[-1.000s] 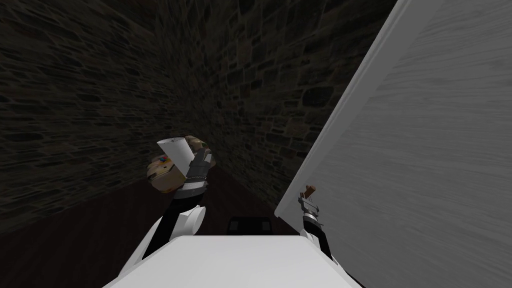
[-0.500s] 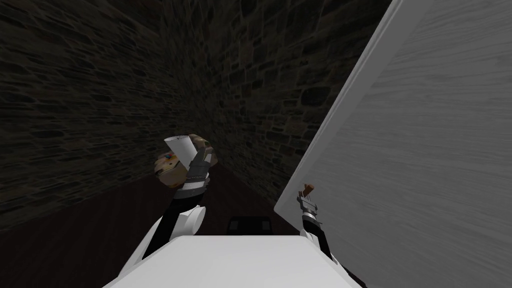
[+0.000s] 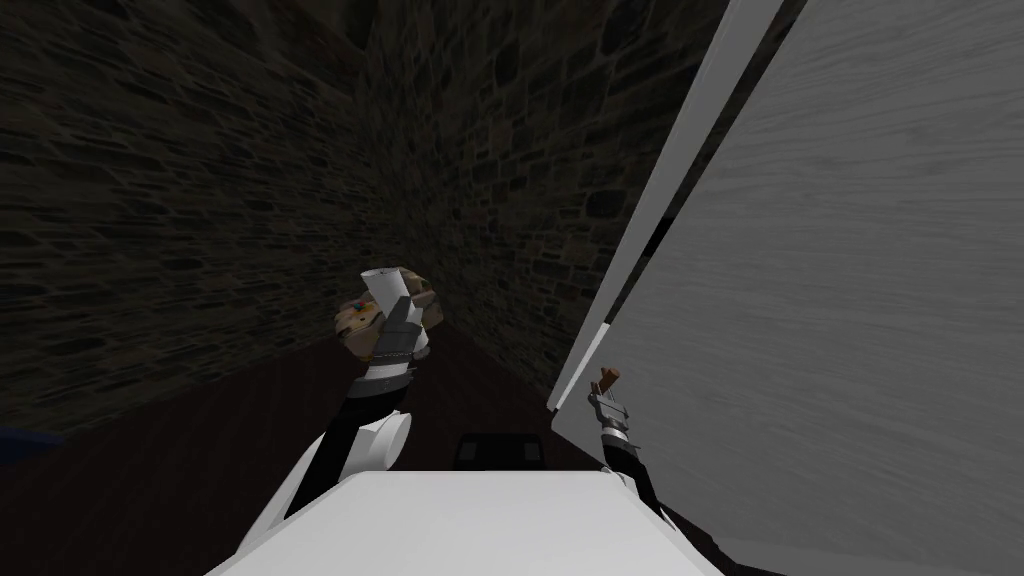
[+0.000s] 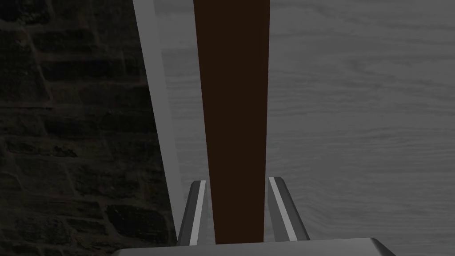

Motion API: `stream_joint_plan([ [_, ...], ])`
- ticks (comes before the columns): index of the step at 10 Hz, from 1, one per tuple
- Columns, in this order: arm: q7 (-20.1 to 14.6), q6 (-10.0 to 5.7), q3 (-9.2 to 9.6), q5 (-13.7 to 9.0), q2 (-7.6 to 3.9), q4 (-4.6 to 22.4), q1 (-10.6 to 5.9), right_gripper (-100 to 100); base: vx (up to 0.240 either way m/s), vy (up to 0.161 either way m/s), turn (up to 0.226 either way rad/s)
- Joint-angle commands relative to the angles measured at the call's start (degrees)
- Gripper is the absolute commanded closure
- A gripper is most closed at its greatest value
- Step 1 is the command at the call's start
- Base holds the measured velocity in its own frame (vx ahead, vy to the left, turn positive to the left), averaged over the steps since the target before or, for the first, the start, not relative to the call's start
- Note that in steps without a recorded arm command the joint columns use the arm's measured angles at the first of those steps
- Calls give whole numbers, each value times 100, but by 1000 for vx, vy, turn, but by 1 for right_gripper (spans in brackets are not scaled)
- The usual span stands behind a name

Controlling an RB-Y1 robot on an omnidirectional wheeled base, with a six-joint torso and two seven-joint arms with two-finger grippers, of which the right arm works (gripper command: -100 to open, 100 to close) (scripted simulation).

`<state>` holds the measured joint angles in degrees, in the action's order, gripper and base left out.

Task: Pull the door open

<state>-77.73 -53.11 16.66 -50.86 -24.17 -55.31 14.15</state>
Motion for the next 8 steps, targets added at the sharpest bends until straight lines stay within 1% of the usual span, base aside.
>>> stream_joint_plan([
  [1,-85,-22,94,52,-36,36,-14,100,-203,-5,39],
  [2,-42,-2,60,33,-23,6,-13,100,-93,-1,25],
  [3,-122,-42,199,106,-77,-29,34,100,-145,0,81],
  [5,-179,-82,296,158,-129,-64,72,100,-202,-15,69],
  [6,-242,-126,402,216,-185,-102,113,100,-214,-1,79],
  [8,-321,-182,536,290,-257,-150,165,100,-245,-26,73],
])
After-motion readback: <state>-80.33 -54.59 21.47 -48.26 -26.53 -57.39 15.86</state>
